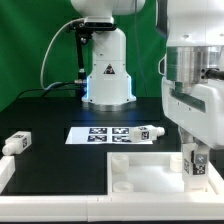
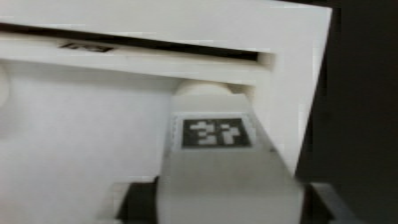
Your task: Assemble one leg
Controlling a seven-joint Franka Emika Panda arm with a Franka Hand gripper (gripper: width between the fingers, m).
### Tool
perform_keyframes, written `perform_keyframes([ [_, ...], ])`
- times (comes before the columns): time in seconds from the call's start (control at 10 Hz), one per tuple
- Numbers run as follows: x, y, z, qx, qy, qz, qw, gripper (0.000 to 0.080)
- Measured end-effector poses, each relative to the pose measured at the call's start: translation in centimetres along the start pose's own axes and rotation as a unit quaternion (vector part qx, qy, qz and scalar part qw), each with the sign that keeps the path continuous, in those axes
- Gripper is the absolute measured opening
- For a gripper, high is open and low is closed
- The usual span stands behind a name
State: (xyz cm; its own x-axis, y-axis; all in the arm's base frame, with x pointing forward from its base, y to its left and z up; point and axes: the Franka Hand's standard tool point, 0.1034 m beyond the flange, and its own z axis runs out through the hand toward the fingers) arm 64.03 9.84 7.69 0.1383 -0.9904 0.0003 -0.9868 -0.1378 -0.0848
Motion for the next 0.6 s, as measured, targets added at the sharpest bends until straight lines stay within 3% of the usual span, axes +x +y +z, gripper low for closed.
perform_keyframes([
  [0.1, 0.06, 0.07, 0.01, -0.004, 0.003, -0.029, 1.0, 0.0447],
  [0.2, 0.16, 0.29, -0.06, -0.019, 0.005, -0.136, 0.991, 0.0573],
  [0.3, 0.16, -0.01, -0.34, -0.024, 0.006, -0.22, 0.975, 0.0634],
  [0.5, 0.03, 0.28, -0.44, -0.047, 0.004, -0.356, 0.933, 0.0645],
  [0.6, 0.19, 0.15, -0.45, -0.044, 0.006, -0.369, 0.929, 0.0648],
])
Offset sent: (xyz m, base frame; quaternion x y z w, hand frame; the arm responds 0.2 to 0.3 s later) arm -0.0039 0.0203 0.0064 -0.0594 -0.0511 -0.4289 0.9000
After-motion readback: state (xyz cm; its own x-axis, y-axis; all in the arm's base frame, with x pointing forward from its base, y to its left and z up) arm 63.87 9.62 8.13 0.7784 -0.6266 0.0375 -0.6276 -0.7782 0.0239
